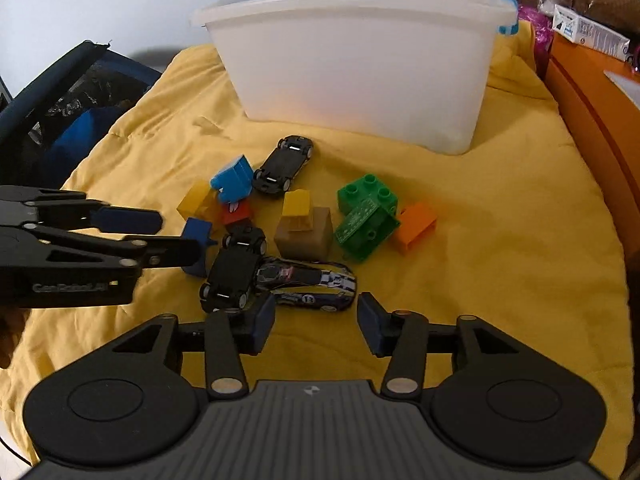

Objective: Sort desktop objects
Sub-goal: 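Grasp the blue brick with the left tool while the right tool grasps the black-and-white race car, then carry the blue brick and race car into the white bin and release, then grasp the tall yellow brick with the left tool while the right tool grasps the green brick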

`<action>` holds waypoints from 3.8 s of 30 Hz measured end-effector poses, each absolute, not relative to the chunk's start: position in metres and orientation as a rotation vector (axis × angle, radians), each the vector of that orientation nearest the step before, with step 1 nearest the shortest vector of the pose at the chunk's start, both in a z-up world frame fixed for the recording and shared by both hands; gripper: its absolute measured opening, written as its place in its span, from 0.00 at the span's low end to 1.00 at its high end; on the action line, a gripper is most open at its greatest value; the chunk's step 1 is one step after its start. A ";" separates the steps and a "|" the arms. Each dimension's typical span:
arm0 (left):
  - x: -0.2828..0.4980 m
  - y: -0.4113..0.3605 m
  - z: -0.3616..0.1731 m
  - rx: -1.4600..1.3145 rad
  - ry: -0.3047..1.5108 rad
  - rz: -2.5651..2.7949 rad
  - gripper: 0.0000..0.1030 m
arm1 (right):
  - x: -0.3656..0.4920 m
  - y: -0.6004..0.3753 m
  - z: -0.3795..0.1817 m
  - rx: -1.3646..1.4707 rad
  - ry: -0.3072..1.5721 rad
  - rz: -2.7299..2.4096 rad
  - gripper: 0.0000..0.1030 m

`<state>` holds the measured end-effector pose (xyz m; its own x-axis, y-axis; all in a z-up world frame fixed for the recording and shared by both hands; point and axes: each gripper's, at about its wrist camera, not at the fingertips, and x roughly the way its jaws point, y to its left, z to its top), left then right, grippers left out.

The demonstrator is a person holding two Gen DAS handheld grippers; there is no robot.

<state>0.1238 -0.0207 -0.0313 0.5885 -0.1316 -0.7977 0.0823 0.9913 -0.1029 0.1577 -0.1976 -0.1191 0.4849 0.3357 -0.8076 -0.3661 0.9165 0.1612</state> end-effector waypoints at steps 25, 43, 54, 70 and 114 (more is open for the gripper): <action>0.125 -0.011 -0.052 -0.019 0.970 -0.133 0.35 | 0.163 -0.176 -0.132 -0.077 0.946 0.385 0.66; 0.120 0.008 0.010 -0.070 0.804 -0.136 0.35 | 0.154 -0.230 -0.081 0.014 0.820 0.330 0.66; 0.185 0.017 0.079 -0.088 0.726 -0.123 0.35 | 0.223 -0.230 0.004 0.003 0.652 0.352 0.66; 0.288 0.013 0.110 -0.083 0.811 -0.125 0.35 | 0.320 -0.230 0.025 0.002 0.799 0.321 0.66; 0.157 -0.021 -0.041 0.007 0.899 -0.178 0.27 | 0.209 -0.215 -0.127 0.147 0.968 0.277 0.28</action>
<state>0.1573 -0.0214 -0.0406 0.6084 -0.1511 -0.7791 0.1567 0.9853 -0.0687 0.2090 -0.2154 -0.1267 0.5351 0.2972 -0.7908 -0.1663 0.9548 0.2463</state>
